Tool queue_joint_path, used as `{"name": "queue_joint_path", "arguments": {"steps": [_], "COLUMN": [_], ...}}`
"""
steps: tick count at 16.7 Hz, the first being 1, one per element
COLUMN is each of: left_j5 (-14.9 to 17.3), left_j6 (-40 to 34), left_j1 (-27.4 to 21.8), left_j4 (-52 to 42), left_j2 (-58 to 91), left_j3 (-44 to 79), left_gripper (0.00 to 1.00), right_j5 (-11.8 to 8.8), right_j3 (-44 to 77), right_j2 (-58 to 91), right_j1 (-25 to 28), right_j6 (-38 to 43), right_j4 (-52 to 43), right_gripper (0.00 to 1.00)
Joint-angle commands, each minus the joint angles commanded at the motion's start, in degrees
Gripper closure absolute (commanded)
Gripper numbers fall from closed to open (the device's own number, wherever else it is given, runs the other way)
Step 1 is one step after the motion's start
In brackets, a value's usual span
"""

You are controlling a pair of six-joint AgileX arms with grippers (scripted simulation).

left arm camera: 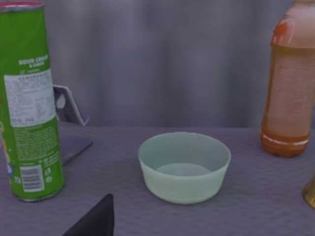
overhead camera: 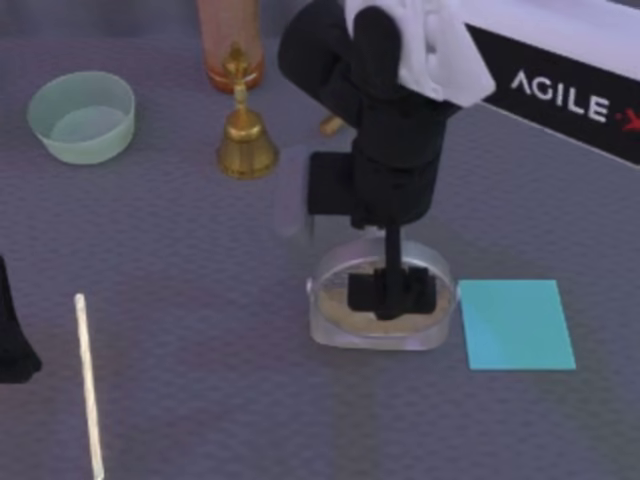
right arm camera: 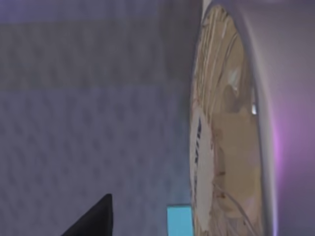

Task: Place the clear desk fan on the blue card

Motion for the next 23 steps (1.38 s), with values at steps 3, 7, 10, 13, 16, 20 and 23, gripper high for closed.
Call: {"name": "queue_joint_path", "arguments": {"steps": [3, 7, 10, 13, 16, 20, 23], "left_j5": [0.00, 0.00, 0.00, 0.00, 0.00, 0.00, 0.00], "left_j6": [0.00, 0.00, 0.00, 0.00, 0.00, 0.00, 0.00], "left_j1": [0.00, 0.00, 0.00, 0.00, 0.00, 0.00, 0.00], "left_j4": [0.00, 0.00, 0.00, 0.00, 0.00, 0.00, 0.00], "left_j2": [0.00, 0.00, 0.00, 0.00, 0.00, 0.00, 0.00], "left_j3": [0.00, 0.00, 0.00, 0.00, 0.00, 0.00, 0.00], "left_gripper": [0.00, 0.00, 0.00, 0.00, 0.00, 0.00, 0.00], "right_j5": [0.00, 0.00, 0.00, 0.00, 0.00, 0.00, 0.00], "right_j3": [0.00, 0.00, 0.00, 0.00, 0.00, 0.00, 0.00], "right_j2": [0.00, 0.00, 0.00, 0.00, 0.00, 0.00, 0.00], "right_j1": [0.00, 0.00, 0.00, 0.00, 0.00, 0.00, 0.00], "right_j6": [0.00, 0.00, 0.00, 0.00, 0.00, 0.00, 0.00], "right_j4": [0.00, 0.00, 0.00, 0.00, 0.00, 0.00, 0.00], "right_gripper": [0.00, 0.30, 0.53, 0.75, 0.98, 1.00, 1.00]}}
